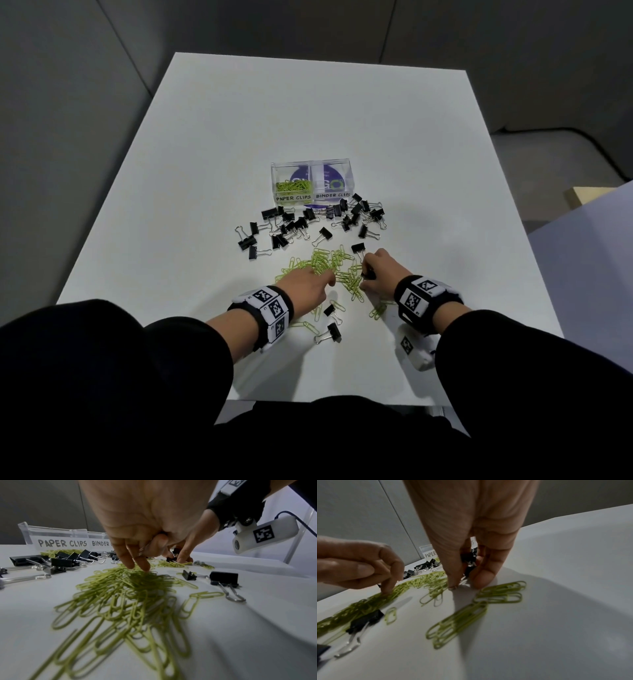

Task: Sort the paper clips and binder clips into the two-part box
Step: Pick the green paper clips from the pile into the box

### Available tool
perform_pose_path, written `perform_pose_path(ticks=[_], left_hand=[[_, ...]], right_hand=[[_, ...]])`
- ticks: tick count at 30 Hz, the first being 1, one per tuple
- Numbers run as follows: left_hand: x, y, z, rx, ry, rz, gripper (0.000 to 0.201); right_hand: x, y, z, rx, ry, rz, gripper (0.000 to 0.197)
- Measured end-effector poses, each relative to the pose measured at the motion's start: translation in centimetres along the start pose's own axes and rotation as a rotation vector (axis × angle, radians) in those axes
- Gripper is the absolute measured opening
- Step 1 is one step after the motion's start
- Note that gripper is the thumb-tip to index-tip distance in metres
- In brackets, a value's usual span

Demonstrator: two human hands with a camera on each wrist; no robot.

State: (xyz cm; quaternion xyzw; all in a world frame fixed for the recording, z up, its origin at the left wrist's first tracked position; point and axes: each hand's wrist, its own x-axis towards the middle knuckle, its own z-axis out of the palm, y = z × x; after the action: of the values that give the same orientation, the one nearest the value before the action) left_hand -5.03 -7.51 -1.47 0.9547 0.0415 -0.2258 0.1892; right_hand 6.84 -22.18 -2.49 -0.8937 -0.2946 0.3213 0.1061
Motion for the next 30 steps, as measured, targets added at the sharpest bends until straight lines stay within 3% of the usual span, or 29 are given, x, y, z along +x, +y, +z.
perform_pose_path(ticks=[7, 13, 19, 25, 30], left_hand=[[-0.2, 0.0, 0.3, 0.101, -0.051, 0.158, 0.027], [0.1, 0.2, 0.8, 0.265, -0.096, 0.266, 0.037], [0.7, 0.5, 0.5, 0.394, -0.087, 0.331, 0.033], [0.5, 0.3, 0.3, 0.377, 0.017, 0.3, 0.029], [0.4, 0.1, 0.0, 0.336, -0.006, 0.215, 0.028]], right_hand=[[-0.1, 0.2, -0.6, 0.002, 0.059, -0.022, 0.01], [-0.7, 0.5, -2.1, 0.034, 0.125, -0.034, 0.025], [-1.2, 0.4, -0.8, -0.268, 0.014, -0.177, 0.032], [-0.5, 0.4, -0.3, -0.207, 0.025, -0.117, 0.02], [-0.5, 0.7, -0.5, -0.161, 0.004, -0.093, 0.017]])
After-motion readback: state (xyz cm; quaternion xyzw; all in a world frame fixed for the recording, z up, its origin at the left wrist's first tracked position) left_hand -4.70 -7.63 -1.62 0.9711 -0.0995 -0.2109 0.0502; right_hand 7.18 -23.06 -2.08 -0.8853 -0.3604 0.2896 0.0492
